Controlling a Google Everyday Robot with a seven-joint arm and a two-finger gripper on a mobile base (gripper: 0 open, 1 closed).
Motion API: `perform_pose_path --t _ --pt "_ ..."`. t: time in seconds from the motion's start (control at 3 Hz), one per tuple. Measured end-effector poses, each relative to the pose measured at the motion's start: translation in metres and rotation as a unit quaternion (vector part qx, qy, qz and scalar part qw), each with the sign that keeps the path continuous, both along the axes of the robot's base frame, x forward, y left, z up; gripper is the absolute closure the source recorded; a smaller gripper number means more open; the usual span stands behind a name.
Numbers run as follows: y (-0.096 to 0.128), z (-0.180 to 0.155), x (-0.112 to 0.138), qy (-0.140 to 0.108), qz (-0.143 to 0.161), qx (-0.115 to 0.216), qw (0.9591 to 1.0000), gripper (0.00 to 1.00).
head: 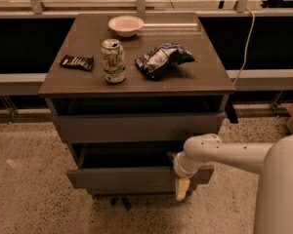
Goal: Open middle drawer
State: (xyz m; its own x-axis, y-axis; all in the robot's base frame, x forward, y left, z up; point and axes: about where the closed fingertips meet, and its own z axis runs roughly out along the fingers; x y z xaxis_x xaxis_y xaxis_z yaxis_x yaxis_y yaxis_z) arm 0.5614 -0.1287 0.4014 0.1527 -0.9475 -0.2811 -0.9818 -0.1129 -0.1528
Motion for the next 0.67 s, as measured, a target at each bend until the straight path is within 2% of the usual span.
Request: perform_pose_path --t 0.33,0.67 --pt "0.007 -0.0032 0.0016 0.001 0.007 -0.01 0.9999 0.0" --pt "0.0119 -0.0081 -0.004 0.003 0.012 -0.015 0.9998 0.18"
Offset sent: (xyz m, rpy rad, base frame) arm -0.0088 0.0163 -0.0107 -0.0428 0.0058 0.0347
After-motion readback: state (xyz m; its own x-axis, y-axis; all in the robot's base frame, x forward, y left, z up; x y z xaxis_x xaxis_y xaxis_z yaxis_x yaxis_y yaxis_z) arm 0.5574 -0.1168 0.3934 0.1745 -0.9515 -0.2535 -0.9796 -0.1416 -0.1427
